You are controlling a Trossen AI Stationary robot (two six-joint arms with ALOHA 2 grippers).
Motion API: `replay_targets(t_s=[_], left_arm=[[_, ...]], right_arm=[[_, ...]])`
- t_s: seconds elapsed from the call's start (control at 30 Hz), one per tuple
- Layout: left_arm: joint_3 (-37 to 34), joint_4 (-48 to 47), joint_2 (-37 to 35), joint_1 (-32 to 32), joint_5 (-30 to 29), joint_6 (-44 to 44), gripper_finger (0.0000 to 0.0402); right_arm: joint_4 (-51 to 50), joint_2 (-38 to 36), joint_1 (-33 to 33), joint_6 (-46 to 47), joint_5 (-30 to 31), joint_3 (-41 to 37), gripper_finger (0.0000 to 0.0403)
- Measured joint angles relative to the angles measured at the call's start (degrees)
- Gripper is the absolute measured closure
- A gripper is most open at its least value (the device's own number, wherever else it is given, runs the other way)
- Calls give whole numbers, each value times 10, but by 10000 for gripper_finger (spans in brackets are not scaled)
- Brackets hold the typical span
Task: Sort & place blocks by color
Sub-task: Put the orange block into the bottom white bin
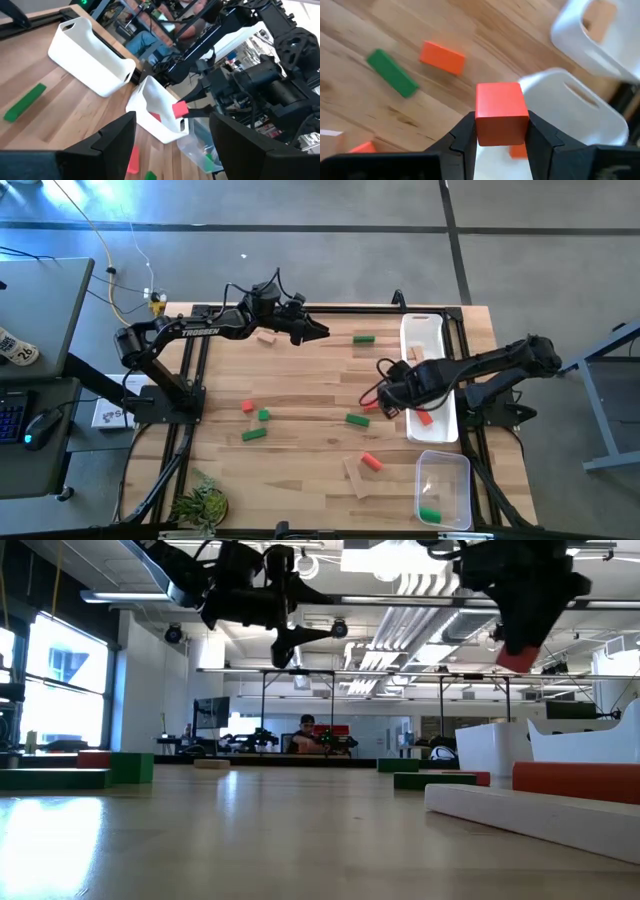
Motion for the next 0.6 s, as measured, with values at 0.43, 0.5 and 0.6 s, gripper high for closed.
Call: replay_targets(t_s=[0.43,0.5,0.6], left_arm=[[0,-2,0,-1,0,14,163],[0,-2,0,-2,0,15,163],[0,-15,0,-6,0,22,163]], right_arm=[[-3,0,65,191,-90,-109,299],[0,0,67,203,-115,-125,299],[10,0,67,212,-140,-146,299]])
